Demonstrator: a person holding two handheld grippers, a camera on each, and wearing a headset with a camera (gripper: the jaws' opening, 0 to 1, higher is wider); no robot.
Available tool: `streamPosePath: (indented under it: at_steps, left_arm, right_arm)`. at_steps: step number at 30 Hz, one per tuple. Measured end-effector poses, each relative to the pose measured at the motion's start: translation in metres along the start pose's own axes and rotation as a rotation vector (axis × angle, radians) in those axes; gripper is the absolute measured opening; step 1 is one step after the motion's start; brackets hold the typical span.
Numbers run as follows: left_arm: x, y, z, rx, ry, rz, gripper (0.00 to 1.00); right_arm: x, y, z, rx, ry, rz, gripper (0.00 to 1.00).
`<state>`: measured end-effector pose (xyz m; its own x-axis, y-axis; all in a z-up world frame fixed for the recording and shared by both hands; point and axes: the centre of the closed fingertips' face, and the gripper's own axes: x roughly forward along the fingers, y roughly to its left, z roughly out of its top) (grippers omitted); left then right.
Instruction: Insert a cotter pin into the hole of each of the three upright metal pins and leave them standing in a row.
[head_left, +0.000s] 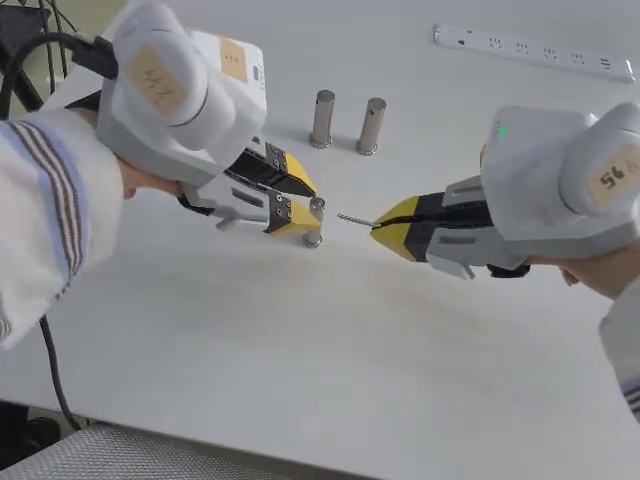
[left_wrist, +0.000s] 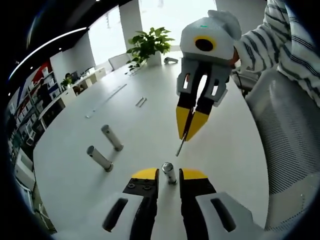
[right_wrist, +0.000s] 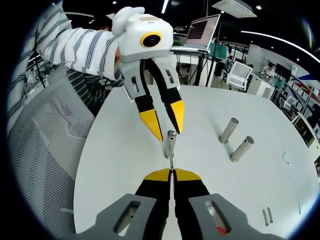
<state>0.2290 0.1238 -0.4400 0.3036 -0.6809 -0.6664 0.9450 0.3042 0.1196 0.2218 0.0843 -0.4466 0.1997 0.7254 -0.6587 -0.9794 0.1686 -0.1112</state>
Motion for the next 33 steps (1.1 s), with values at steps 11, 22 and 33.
streamPosePath:
  at_steps: [11, 22, 33]
  left_arm:
    - [0.007, 0.001, -0.001, 0.045, 0.013, -0.040, 0.07]
    - [0.005, 0.000, -0.003, -0.031, 0.015, -0.040, 0.05]
    - [0.003, 0.001, -0.005, -0.121, -0.002, -0.019, 0.05]
  right_arm:
    - [0.006, -0.001, 0.001, -0.001, 0.008, -0.004, 0.00]
    - [0.010, 0.003, 0.007, -0.001, 0.001, -0.001, 0.00]
    - [0.018, 0.003, 0.014, 0.016, -0.025, -0.015, 0.00]
